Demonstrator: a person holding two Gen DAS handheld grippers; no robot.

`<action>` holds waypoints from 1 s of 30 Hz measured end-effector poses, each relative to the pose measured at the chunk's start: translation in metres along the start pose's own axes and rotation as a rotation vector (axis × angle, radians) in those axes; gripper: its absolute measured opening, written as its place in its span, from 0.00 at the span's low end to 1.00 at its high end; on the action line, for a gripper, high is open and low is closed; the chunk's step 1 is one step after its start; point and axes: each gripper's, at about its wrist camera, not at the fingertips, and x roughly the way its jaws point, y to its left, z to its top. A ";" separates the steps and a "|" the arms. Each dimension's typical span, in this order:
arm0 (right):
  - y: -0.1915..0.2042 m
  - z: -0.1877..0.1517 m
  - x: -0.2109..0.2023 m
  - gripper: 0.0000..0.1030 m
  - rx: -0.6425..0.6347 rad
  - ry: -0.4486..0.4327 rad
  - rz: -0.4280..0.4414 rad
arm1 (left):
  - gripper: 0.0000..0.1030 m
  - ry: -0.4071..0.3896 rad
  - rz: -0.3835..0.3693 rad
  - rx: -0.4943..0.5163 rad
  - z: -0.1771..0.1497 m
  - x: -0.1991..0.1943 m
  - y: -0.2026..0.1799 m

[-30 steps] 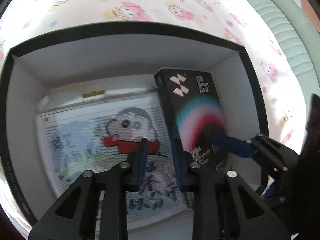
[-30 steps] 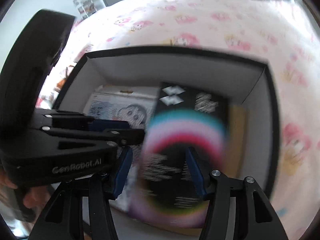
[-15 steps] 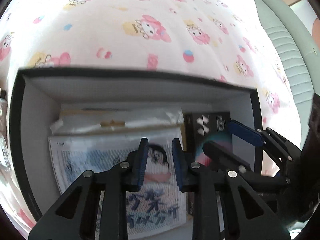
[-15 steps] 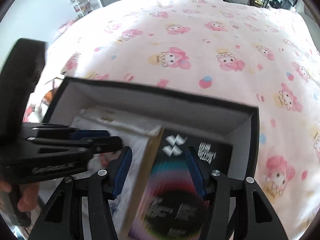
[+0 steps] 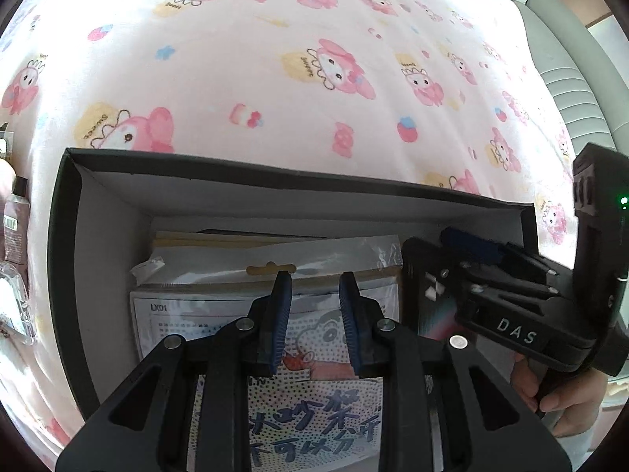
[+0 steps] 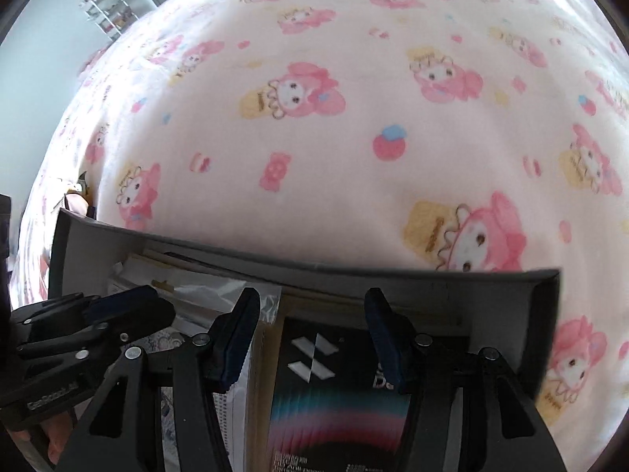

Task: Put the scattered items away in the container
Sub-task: 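Lower the Smart Devil box beside the bead-art kit and open the right gripper, then withdraw the right gripper from the box toward the red card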

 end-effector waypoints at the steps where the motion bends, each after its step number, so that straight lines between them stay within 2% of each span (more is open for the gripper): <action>1: -0.002 -0.002 0.003 0.51 0.014 0.017 0.019 | 0.24 0.001 -0.001 -0.003 0.001 0.002 0.000; 3: -0.002 -0.010 0.007 0.51 0.023 0.040 0.045 | 0.24 0.004 -0.008 -0.011 0.000 0.000 0.003; 7: 0.008 -0.024 -0.010 0.50 -0.022 -0.027 -0.012 | 0.25 -0.001 0.001 -0.011 -0.001 0.000 0.006; 10: 0.009 -0.031 -0.027 0.50 -0.003 -0.082 0.034 | 0.25 -0.023 0.052 0.009 0.001 0.004 0.006; 12: 0.009 -0.038 -0.037 0.50 0.001 -0.132 -0.002 | 0.26 -0.021 0.086 0.019 0.002 0.008 0.006; 14: 0.010 -0.047 -0.044 0.50 0.001 -0.160 -0.026 | 0.26 0.046 -0.004 -0.038 0.002 0.017 0.016; 16: 0.010 -0.057 -0.049 0.50 0.005 -0.161 -0.019 | 0.26 0.045 -0.026 -0.063 0.001 0.013 0.020; 19: 0.012 -0.066 -0.056 0.50 -0.007 -0.175 -0.018 | 0.26 0.004 0.015 -0.023 -0.004 -0.001 0.010; 25: 0.026 -0.097 -0.081 0.50 -0.016 -0.257 -0.025 | 0.27 -0.044 -0.043 0.031 -0.031 -0.029 -0.005; 27: 0.031 -0.104 -0.088 0.50 -0.015 -0.282 -0.025 | 0.28 -0.077 -0.046 0.068 -0.045 -0.042 -0.012; 30: 0.036 -0.114 -0.100 0.50 -0.008 -0.319 -0.027 | 0.34 -0.156 -0.027 0.127 -0.070 -0.061 -0.022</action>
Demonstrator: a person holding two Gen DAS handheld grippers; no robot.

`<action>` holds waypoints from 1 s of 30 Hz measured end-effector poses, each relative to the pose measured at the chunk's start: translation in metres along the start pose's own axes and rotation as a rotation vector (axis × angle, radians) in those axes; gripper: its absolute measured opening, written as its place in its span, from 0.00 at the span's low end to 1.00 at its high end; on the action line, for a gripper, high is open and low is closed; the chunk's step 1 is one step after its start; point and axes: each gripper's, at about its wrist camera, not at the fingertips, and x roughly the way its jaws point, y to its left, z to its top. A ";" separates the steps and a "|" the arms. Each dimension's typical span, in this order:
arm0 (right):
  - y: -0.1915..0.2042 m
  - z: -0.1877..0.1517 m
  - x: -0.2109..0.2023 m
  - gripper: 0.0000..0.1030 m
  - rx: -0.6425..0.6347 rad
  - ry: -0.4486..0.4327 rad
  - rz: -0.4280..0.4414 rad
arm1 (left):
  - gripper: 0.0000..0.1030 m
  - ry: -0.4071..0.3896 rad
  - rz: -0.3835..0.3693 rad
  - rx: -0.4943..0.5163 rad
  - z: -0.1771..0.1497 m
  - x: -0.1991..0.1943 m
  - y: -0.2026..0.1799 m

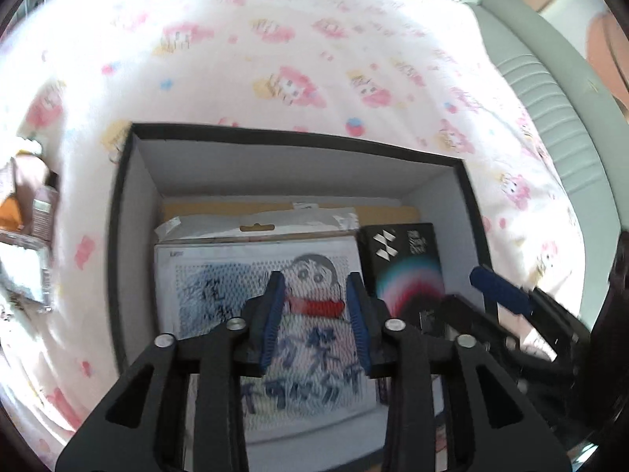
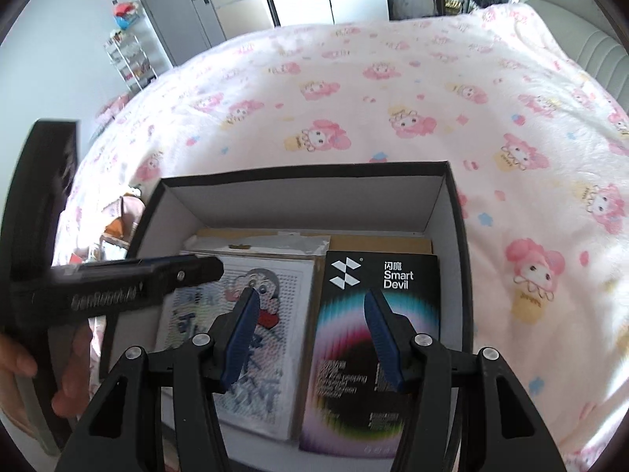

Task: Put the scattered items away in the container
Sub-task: 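Withdraw the right gripper from the box toward the red card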

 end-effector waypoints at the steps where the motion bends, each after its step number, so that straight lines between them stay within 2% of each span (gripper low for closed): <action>1: 0.002 -0.003 -0.006 0.50 0.003 -0.011 -0.001 | 0.34 -0.028 -0.005 0.013 -0.008 -0.008 -0.004; 5: 0.007 -0.012 -0.028 0.50 0.012 -0.052 -0.008 | 0.35 -0.075 -0.075 0.025 -0.032 -0.025 -0.013; 13: 0.022 -0.032 -0.073 0.51 0.008 -0.122 0.012 | 0.35 -0.177 -0.040 0.110 -0.065 -0.072 -0.042; 17: 0.032 -0.041 -0.089 0.51 0.006 -0.136 0.040 | 0.35 -0.184 -0.030 0.117 -0.074 -0.089 -0.041; 24: 0.064 -0.045 -0.096 0.51 -0.048 -0.137 0.116 | 0.35 -0.196 -0.014 0.087 -0.087 -0.115 -0.017; 30: 0.106 -0.042 -0.083 0.51 -0.108 -0.096 0.194 | 0.35 -0.221 0.034 0.040 -0.096 -0.136 0.024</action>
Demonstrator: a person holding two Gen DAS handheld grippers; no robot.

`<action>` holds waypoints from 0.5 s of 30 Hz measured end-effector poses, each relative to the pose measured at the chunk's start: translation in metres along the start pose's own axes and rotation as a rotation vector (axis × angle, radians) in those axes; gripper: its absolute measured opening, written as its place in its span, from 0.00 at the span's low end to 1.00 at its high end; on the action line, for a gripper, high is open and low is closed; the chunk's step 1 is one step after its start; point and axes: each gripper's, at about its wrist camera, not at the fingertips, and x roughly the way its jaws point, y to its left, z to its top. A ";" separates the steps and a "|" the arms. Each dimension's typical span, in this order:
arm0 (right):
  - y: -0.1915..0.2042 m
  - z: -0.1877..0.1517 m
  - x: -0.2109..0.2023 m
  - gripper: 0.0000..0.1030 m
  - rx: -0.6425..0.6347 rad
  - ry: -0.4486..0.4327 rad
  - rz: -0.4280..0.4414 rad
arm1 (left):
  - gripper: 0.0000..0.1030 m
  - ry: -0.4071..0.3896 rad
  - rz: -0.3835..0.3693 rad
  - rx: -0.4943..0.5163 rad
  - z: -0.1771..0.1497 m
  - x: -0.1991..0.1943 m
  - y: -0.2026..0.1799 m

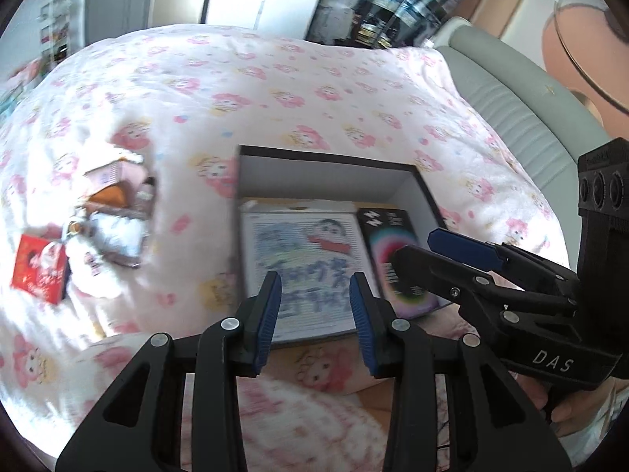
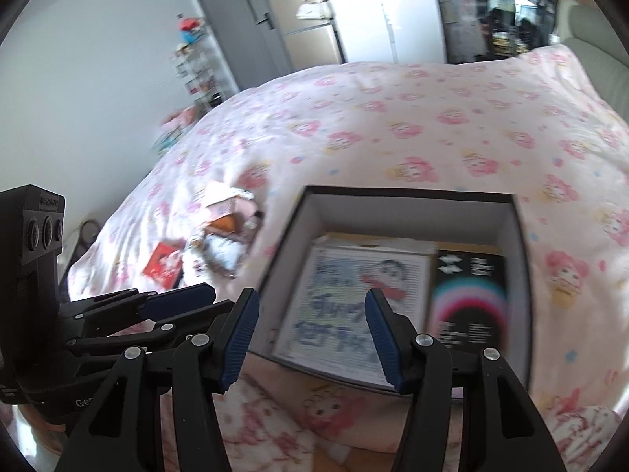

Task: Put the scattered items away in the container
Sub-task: 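Withdraw the right gripper from the box toward the red card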

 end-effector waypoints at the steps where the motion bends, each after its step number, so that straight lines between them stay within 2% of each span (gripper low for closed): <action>1: 0.007 0.001 0.004 0.51 -0.011 0.007 0.010 | 0.35 -0.007 0.009 -0.019 -0.001 -0.004 0.010; 8: 0.084 0.025 0.045 0.51 -0.188 0.053 0.122 | 0.35 -0.076 0.078 -0.171 -0.011 -0.036 0.091; 15: 0.158 0.042 0.106 0.51 -0.309 0.176 0.274 | 0.35 -0.135 0.119 -0.349 -0.030 -0.053 0.180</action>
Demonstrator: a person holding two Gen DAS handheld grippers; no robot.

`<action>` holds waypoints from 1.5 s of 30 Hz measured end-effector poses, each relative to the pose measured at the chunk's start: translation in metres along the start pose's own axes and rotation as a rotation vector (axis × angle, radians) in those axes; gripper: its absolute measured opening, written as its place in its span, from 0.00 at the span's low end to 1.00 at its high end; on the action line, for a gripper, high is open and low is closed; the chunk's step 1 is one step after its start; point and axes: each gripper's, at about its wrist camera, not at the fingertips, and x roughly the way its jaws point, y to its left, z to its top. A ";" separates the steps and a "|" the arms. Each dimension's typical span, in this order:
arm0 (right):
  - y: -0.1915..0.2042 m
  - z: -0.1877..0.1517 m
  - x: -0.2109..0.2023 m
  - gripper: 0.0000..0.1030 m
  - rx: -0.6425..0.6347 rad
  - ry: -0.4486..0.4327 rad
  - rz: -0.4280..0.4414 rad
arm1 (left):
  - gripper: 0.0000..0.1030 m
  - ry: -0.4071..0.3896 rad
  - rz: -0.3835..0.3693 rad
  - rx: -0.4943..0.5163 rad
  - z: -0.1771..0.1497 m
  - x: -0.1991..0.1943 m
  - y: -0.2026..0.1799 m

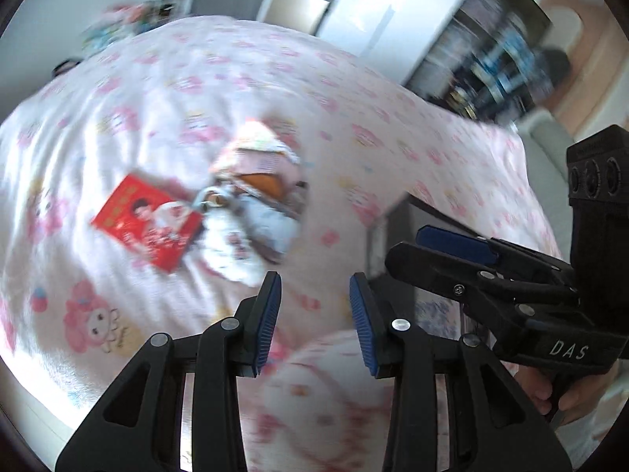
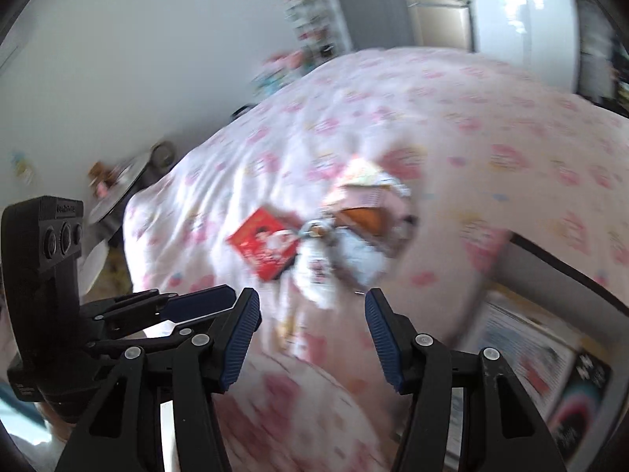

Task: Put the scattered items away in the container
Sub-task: 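Withdraw the right gripper from the box toward the red card, then grasp the red greeting card with the left gripper and lift it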

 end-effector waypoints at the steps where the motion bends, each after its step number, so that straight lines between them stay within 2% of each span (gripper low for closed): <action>1: 0.007 0.008 0.012 0.51 -0.023 0.021 0.021 | 0.36 -0.006 0.008 -0.048 0.001 0.002 0.016; 6: 0.020 0.041 0.059 0.51 -0.099 0.090 0.013 | 0.35 0.019 0.056 -0.216 -0.002 0.028 0.082; 10: 0.015 0.059 0.110 0.51 -0.139 0.190 -0.018 | 0.34 0.039 0.048 -0.329 -0.009 0.054 0.124; 13: 0.009 0.063 0.148 0.51 -0.144 0.264 -0.012 | 0.34 0.046 0.059 -0.381 -0.008 0.072 0.146; 17: 0.012 0.063 0.190 0.51 -0.178 0.340 -0.012 | 0.34 0.046 0.032 -0.461 -0.007 0.094 0.171; 20: 0.014 0.064 0.211 0.51 -0.198 0.383 -0.005 | 0.34 0.048 0.035 -0.518 -0.005 0.107 0.185; 24: 0.014 0.065 0.220 0.51 -0.226 0.404 -0.007 | 0.33 0.055 -0.019 -0.576 -0.001 0.126 0.199; 26: 0.009 0.067 0.222 0.51 -0.213 0.408 -0.002 | 0.15 0.063 -0.020 -0.567 0.003 0.132 0.199; 29: 0.001 0.073 0.221 0.51 -0.188 0.407 0.003 | 0.07 0.075 -0.056 -0.554 0.005 0.128 0.196; 32: 0.001 0.080 0.221 0.51 -0.195 0.409 0.015 | 0.05 0.083 -0.030 -0.498 0.002 0.112 0.189; 35: 0.009 0.090 0.229 0.51 -0.231 0.416 0.032 | 0.05 0.094 0.016 -0.489 -0.004 0.100 0.192; 38: 0.017 0.095 0.245 0.51 -0.227 0.444 0.052 | 0.07 0.131 0.008 -0.509 -0.005 0.102 0.201; 39: 0.022 0.095 0.254 0.51 -0.229 0.463 0.069 | 0.09 0.139 0.013 -0.527 -0.007 0.104 0.206; 41: 0.032 0.093 0.269 0.51 -0.241 0.505 0.102 | 0.26 0.134 0.010 -0.565 -0.009 0.107 0.214; 45: 0.045 0.079 0.303 0.51 -0.312 0.601 0.078 | 0.28 0.084 0.035 -0.625 -0.012 0.112 0.225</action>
